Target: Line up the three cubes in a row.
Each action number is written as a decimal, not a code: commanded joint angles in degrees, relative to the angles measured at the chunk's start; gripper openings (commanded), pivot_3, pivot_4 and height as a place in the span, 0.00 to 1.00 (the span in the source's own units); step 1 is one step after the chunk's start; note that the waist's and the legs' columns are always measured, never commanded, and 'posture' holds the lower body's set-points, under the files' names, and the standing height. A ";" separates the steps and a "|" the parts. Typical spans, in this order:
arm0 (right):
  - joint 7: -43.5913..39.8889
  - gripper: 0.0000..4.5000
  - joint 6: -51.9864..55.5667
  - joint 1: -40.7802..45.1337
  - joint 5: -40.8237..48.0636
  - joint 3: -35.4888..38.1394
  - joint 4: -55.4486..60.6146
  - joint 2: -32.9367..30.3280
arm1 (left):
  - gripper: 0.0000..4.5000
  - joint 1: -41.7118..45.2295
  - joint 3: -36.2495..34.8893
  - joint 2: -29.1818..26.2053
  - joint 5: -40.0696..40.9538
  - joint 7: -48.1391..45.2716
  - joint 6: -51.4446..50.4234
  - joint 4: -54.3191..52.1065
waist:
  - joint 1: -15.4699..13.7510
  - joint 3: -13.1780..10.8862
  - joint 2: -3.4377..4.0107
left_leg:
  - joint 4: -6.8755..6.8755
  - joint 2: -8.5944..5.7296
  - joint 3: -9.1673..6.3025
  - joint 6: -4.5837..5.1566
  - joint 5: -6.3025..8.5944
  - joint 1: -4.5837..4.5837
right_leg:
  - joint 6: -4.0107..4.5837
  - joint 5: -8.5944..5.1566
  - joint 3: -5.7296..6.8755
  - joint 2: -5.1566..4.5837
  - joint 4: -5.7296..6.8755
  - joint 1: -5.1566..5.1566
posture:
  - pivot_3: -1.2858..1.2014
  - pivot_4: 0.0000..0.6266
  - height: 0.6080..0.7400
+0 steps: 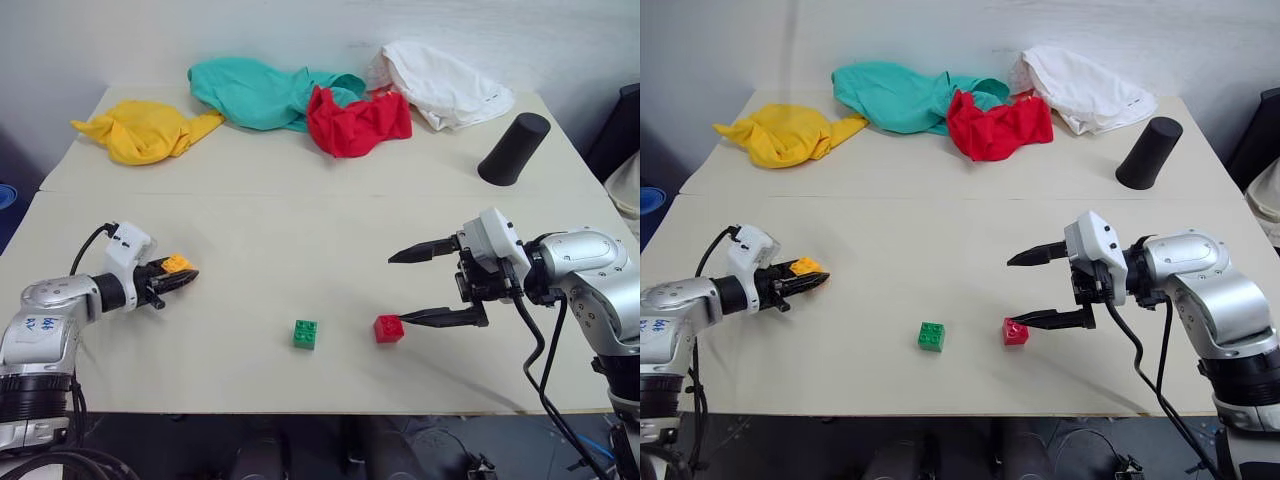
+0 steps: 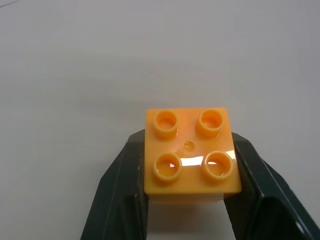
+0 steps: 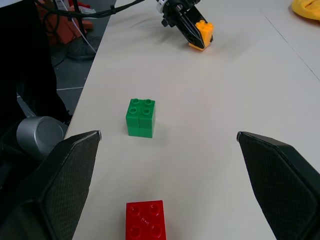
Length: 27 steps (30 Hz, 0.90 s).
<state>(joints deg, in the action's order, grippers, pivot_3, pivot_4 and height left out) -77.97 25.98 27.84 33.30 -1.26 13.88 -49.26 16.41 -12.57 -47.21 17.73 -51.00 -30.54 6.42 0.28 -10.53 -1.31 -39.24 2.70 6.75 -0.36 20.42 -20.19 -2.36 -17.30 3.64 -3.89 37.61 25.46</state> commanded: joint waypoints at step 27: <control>2.64 1.00 1.28 -16.25 2.76 11.26 10.25 -7.52 | 0.42 9.06 21.61 -3.69 -6.66 -31.66 28.92 1.97 | -0.19 0.00 0.00 | -0.02 0.04 0.06 0.00 0.01 0.01 | 0.00 0.00 -0.10 0.23 -0.05 0.00 | 0.52 0.24 1.00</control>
<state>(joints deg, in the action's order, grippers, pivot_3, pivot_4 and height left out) -75.53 27.62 11.78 35.20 8.17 22.24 -55.90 24.74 10.04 -51.07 10.85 -82.96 -2.32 7.93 0.09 -10.53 -1.31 -39.27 2.73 6.81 -0.35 20.43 -20.18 -2.36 -17.30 3.53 -3.66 37.56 25.46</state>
